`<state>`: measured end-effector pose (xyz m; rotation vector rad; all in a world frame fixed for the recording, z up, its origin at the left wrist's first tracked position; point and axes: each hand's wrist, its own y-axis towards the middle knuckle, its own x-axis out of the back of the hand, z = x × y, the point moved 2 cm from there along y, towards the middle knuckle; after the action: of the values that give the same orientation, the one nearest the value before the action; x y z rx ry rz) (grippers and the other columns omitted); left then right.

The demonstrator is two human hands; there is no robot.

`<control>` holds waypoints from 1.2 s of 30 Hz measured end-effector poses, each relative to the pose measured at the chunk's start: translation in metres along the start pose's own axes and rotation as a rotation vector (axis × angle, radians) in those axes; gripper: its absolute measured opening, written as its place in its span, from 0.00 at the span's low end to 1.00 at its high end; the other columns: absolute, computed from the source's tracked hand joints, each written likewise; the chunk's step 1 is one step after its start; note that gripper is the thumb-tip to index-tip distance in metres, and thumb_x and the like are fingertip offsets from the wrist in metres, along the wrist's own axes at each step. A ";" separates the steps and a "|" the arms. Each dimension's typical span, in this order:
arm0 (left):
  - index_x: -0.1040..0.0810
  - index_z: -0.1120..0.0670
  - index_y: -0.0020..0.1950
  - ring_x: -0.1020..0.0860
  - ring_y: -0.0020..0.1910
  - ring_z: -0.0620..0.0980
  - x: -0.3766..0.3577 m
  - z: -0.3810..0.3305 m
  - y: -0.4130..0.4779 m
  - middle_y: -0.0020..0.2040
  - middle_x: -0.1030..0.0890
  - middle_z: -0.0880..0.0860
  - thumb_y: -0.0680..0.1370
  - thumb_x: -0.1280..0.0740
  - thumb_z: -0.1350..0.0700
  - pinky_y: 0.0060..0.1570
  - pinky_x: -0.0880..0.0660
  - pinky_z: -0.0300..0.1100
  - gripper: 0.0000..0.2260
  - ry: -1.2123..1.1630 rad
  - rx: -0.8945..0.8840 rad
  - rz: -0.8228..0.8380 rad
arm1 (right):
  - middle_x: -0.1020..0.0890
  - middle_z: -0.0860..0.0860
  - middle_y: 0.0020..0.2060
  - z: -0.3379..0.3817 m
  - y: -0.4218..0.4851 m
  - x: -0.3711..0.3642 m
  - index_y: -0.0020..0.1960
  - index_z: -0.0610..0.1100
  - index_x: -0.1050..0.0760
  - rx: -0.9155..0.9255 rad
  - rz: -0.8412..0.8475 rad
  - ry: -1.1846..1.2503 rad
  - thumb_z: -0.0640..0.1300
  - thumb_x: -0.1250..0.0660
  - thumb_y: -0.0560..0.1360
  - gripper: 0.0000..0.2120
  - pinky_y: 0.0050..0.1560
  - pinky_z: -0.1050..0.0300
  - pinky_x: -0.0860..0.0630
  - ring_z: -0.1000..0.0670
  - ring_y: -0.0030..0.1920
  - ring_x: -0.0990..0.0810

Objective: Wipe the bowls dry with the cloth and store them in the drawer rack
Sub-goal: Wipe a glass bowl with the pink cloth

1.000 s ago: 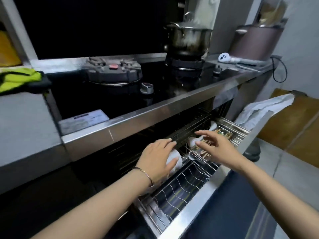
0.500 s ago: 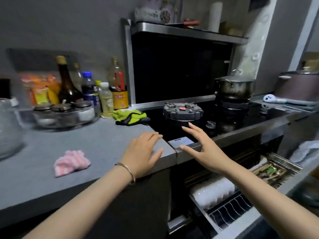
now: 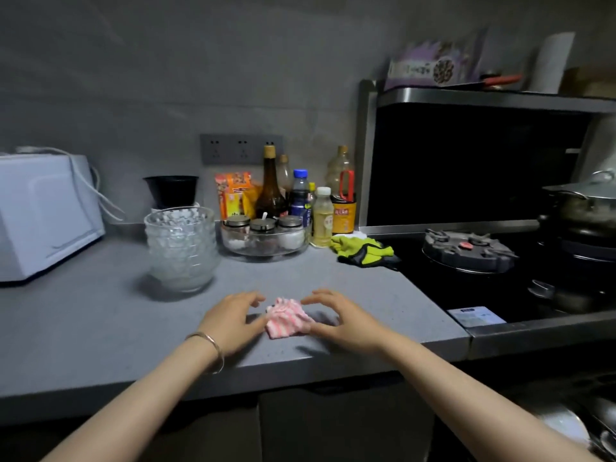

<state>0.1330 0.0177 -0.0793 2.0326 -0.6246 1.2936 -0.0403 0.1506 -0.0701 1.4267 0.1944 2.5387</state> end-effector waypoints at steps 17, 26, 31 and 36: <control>0.20 0.48 0.45 0.21 0.45 0.41 0.020 -0.020 -0.003 0.46 0.18 0.47 0.75 0.30 0.58 0.50 0.26 0.35 0.04 -0.711 -0.009 -0.233 | 0.25 0.50 0.30 0.018 0.039 0.013 0.38 0.42 0.27 -0.002 -0.007 0.497 0.50 0.38 0.79 0.14 0.39 0.54 0.29 0.53 0.32 0.25; 0.20 0.49 0.52 0.21 0.41 0.33 0.078 -0.026 -0.027 0.44 0.18 0.41 0.79 0.37 0.58 0.41 0.26 0.29 0.07 -0.848 0.019 -0.293 | 0.17 0.42 0.49 0.079 0.034 0.008 0.58 0.39 0.25 -0.189 0.476 1.156 0.42 0.33 0.74 0.15 0.52 0.51 0.22 0.47 0.46 0.17; 0.21 0.44 0.51 0.22 0.46 0.35 0.100 0.007 -0.032 0.47 0.19 0.40 0.80 0.37 0.56 0.46 0.28 0.27 0.08 -0.721 0.038 -0.298 | 0.17 0.40 0.48 0.108 0.044 -0.011 0.57 0.37 0.27 -0.299 0.596 1.344 0.36 0.35 0.72 0.14 0.56 0.48 0.23 0.44 0.47 0.17; 0.27 0.48 0.67 0.28 0.58 0.45 0.123 0.051 -0.013 0.63 0.26 0.48 0.80 0.39 0.51 0.56 0.30 0.36 0.15 -0.477 0.119 -0.382 | 0.20 0.33 0.55 0.131 0.071 -0.022 0.56 0.29 0.25 -0.325 0.597 1.538 0.35 0.39 0.73 0.15 0.51 0.41 0.23 0.38 0.49 0.17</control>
<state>0.2227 -0.0173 0.0139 2.4338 -0.3378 0.6405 0.0736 0.0772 -0.0049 -0.9043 -0.4559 3.2474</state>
